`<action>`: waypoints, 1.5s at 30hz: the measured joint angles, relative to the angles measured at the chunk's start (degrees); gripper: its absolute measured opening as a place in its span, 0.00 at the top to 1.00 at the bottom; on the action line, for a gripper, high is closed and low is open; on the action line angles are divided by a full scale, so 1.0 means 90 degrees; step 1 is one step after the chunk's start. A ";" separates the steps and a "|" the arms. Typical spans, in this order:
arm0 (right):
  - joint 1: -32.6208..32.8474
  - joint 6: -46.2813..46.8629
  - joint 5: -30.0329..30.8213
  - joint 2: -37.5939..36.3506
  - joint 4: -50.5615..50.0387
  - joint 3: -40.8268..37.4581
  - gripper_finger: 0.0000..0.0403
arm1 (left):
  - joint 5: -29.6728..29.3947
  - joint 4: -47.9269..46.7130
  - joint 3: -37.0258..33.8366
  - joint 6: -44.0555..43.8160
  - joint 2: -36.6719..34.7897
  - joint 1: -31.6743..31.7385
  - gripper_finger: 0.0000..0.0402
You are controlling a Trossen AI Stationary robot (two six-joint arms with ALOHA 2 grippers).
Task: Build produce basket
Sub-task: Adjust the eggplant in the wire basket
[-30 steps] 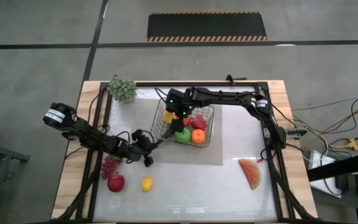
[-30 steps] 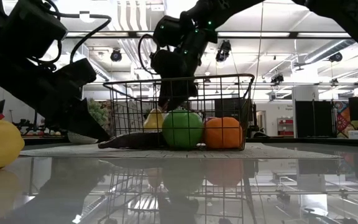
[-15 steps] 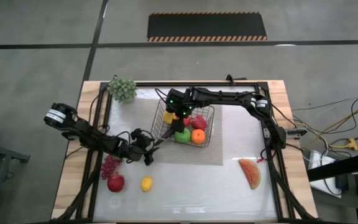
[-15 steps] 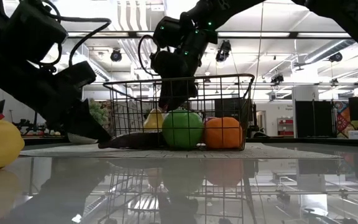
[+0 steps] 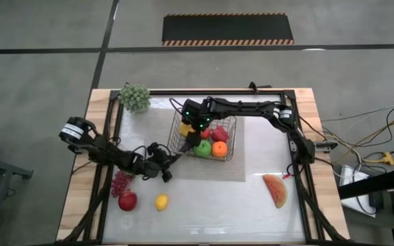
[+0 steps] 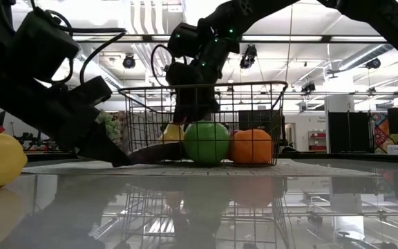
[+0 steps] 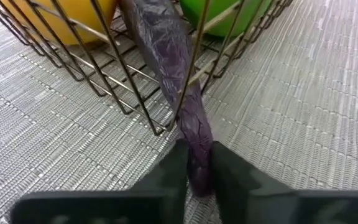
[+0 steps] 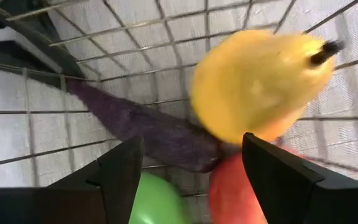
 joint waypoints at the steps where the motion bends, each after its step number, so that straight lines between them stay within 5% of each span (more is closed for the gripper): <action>1: 0.0002 0.0029 -0.0042 0.0011 -0.0017 0.0000 0.37 | 0.0004 -0.0006 0.0000 0.0002 -0.0002 0.0002 0.95; 13: -0.0088 0.0675 -0.0539 0.0016 -0.0134 0.0002 0.36 | -0.0627 0.1126 -0.0261 0.0743 0.0174 -0.0142 0.98; 27: -0.0165 0.0695 -0.1271 0.0016 -0.0096 0.0002 0.35 | -0.0640 0.3157 -0.0379 0.0991 0.1336 -0.0153 0.98; 37: -0.0152 0.0874 -0.1166 0.0016 0.0060 -0.0061 0.43 | -0.0641 0.3258 -0.0399 0.1122 0.1316 -0.0153 0.98; 45: -0.0172 0.1211 -0.1114 0.0016 0.0078 -0.0068 0.38 | -0.0740 0.3292 -0.0364 0.1393 0.1315 -0.0155 0.99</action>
